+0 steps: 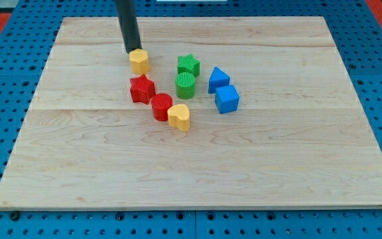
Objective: Move the yellow hexagon to the top left of the green circle
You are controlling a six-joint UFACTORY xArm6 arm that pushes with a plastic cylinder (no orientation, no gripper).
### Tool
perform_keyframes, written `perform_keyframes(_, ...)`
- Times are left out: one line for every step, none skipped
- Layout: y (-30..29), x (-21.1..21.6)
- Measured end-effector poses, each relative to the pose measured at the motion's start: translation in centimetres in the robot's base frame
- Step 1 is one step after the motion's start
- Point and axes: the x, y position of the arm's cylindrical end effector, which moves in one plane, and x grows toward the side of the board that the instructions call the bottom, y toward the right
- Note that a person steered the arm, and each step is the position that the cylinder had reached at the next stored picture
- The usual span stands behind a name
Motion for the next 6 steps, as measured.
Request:
perform_keyframes(-0.3,0.9)
perform_keyframes(1.1,1.8)
perform_keyframes(-0.8,1.8)
perform_keyframes(-5.7,1.8)
perform_keyframes(0.1,4.4)
perform_keyframes(0.6,4.4)
